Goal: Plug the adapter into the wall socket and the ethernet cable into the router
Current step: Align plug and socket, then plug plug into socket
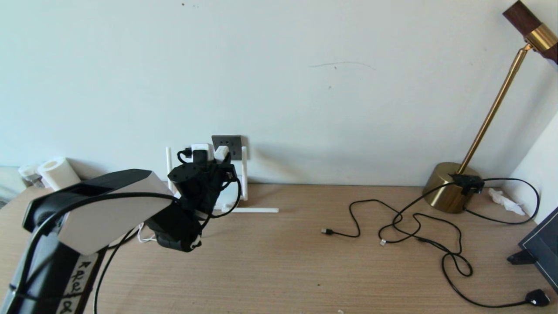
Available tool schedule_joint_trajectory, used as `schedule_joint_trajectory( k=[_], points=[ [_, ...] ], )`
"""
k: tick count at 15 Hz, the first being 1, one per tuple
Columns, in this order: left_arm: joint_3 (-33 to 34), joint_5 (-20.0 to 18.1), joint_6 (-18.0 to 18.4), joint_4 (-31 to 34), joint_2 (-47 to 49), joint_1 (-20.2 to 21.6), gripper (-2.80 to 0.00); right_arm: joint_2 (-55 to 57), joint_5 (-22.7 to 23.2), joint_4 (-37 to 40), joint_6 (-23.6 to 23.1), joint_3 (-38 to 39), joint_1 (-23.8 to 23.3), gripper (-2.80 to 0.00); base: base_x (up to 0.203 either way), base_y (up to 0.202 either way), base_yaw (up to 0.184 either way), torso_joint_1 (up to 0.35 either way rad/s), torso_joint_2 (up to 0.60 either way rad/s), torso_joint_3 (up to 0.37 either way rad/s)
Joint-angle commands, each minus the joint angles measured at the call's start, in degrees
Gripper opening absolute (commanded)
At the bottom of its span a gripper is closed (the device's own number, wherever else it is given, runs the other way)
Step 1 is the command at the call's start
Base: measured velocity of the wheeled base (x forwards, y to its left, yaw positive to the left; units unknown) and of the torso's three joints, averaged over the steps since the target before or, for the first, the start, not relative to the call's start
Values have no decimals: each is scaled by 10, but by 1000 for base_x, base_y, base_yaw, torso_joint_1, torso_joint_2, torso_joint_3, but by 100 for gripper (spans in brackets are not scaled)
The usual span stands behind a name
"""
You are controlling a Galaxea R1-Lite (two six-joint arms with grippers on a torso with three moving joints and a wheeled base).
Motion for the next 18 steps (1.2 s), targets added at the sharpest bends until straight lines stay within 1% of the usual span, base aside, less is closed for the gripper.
schedule_joint_trajectory(
  k=[1, 3, 7, 18],
  points=[
    [-3, 1, 5, -5, 0, 3, -280, 0, 0, 1, 0, 0, 0, -280, 0, 0, 0, 0, 0, 0],
    [-10, 1, 11, -5, 4, 6, -280, 0, 0, 1, 0, 0, 0, -280, 0, 0, 0, 0, 0, 0],
    [-26, 1, 12, -5, 6, 9, -280, 0, 0, 1, 0, 0, 0, -280, 0, 0, 0, 0, 0, 0],
    [-27, -3, 11, -5, 15, 8, -280, 0, 1, 1, 0, 0, 0, -280, 0, 0, 0, 0, 0, 0]
  ],
)
